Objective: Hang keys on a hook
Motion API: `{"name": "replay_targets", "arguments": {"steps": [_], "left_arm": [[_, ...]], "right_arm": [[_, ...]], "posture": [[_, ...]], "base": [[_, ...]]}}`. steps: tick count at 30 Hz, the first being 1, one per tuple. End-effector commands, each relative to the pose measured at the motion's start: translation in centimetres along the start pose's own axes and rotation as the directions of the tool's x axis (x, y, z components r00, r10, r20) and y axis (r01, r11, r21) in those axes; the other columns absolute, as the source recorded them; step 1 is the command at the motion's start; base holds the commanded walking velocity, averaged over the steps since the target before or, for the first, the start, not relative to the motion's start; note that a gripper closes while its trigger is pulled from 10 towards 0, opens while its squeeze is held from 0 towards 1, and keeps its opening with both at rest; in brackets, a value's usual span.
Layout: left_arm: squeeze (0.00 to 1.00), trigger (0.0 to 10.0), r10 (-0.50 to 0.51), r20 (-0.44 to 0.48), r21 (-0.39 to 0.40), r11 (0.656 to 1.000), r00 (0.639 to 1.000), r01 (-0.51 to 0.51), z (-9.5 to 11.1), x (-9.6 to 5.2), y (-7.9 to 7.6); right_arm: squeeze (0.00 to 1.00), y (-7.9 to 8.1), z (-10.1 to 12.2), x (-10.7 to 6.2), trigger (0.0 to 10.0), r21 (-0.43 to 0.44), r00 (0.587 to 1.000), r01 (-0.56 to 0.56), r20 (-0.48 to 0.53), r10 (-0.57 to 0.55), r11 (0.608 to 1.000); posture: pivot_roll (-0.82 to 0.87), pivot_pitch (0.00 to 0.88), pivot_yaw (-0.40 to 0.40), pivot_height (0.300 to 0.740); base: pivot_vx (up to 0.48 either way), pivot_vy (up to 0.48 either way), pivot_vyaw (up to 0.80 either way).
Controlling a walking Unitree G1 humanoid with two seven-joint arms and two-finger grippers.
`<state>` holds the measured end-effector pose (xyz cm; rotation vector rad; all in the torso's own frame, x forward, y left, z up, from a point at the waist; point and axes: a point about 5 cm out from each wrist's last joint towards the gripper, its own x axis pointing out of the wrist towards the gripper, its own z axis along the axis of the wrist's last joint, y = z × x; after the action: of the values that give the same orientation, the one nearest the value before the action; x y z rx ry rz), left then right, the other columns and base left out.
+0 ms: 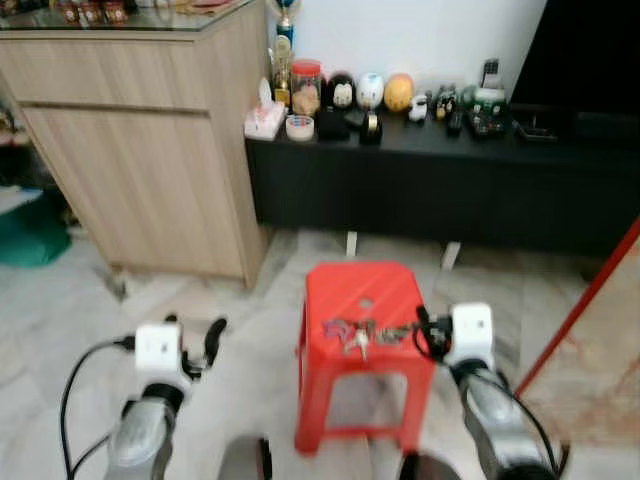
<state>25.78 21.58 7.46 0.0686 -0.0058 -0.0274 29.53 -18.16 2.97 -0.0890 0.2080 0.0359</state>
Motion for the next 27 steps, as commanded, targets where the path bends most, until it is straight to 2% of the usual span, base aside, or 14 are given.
{"name": "replay_targets", "arguments": {"steps": [1,4,27], "left_arm": [[0.0,10.0,0.015,-0.035,-0.009,1.0,0.999,-0.015,-0.74,-0.51,0.27],[0.0,10.0,0.017,-0.034,-0.008,1.0,0.999,-0.017,-0.73,-0.49,0.31],[0.0,10.0,0.017,-0.033,-0.008,1.0,0.999,-0.017,-0.62,-0.4,0.35]], "right_arm": [[0.0,0.66,0.48,0.33,10.0,0.016,1.0,-0.018,0.015,0.018,1.0],[0.0,0.65,0.44,0.32,10.0,0.036,1.0,-0.012,0.015,0.011,0.999],[0.0,0.35,0.39,0.42,10.0,0.031,1.0,-0.001,0.006,0.001,1.0]], "posture": [[0.08,0.0,-0.025,0.608],[0.08,0.0,-0.024,0.608],[0.08,0.0,-0.023,0.608]], "base": [[0.3,0.0,0.8],[0.324,0.0,0.0],[0.332,0.0,0.0]]}}
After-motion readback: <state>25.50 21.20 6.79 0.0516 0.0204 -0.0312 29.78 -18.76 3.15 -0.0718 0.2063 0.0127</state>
